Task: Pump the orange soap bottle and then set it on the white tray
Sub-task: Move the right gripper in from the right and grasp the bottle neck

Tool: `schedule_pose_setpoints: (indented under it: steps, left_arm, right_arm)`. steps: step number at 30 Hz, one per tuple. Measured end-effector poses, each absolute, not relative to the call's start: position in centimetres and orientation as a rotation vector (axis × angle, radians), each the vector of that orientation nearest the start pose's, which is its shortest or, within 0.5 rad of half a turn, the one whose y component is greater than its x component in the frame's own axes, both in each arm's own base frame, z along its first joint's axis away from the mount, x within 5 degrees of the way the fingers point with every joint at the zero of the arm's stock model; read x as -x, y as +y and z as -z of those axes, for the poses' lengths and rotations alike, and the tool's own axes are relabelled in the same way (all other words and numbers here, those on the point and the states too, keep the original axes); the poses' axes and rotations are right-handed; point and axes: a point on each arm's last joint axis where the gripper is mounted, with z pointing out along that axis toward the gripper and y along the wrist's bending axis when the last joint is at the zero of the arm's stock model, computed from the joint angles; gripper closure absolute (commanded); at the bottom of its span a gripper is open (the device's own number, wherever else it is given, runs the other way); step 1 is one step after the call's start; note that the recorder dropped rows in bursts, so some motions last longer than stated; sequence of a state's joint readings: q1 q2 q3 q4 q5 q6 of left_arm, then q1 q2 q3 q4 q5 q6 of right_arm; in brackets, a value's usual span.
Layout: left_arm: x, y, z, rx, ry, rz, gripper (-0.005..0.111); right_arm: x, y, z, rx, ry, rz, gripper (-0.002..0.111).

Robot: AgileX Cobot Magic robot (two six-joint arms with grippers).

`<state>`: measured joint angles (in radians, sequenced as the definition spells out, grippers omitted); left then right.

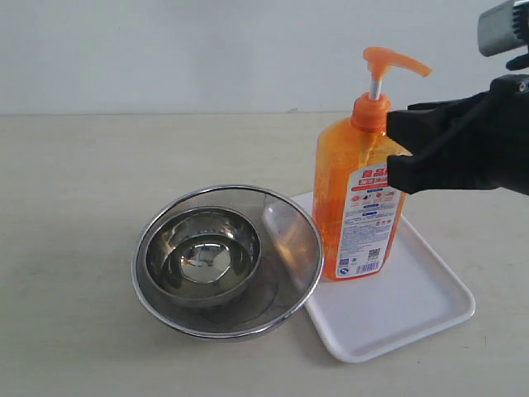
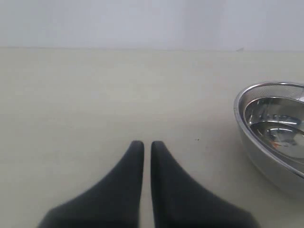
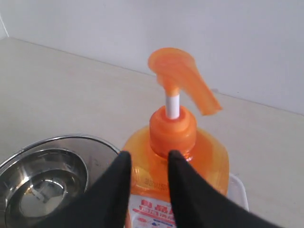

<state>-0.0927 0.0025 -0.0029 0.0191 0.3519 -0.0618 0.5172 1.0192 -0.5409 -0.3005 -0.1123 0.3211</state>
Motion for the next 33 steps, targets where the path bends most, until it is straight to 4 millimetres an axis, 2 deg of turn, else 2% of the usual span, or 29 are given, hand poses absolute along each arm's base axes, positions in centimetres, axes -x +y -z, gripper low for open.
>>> schedule_pose_setpoints:
  steps: [2, 4, 9, 18, 20, 22, 26, 33]
  left_arm:
    - [-5.3, -0.4, -18.2, -0.040, 1.836, 0.090, 0.102]
    - [-5.3, -0.4, -18.2, -0.040, 1.836, 0.090, 0.102]
    - [-5.3, -0.4, -18.2, -0.040, 1.836, 0.090, 0.102]
    - [-5.3, -0.4, -18.2, -0.040, 1.836, 0.090, 0.102]
    - [-5.3, -0.4, -18.2, -0.040, 1.836, 0.090, 0.102]
    - [-5.3, -0.4, -18.2, -0.040, 1.836, 0.090, 0.102]
    - [-5.3, -0.4, -18.2, -0.040, 1.836, 0.090, 0.102]
    - [-5.3, -0.4, -18.2, -0.040, 1.836, 0.090, 0.102]
  right_arm:
    - [-18.6, 11.0, -28.1, 0.485, 1.808, -0.412, 0.047]
    - [-19.1, 11.3, -27.5, 0.516, 1.822, -0.393, 0.042]
    - [-21.0, 12.5, -25.4, 0.501, 1.833, -0.413, 0.042]
    - [-22.4, 12.3, -25.5, 0.443, 1.724, -0.328, 0.043]
    - [-22.7, 12.5, -25.2, 0.447, 1.714, -0.318, 0.056]
    - [-23.2, 12.7, -24.7, 0.452, 1.701, -0.307, 0.079]
    - [-23.4, 12.8, -24.5, 0.456, 1.691, -0.299, 0.107]
    - [-23.5, 12.8, -24.6, 0.463, 1.676, -0.290, 0.108]
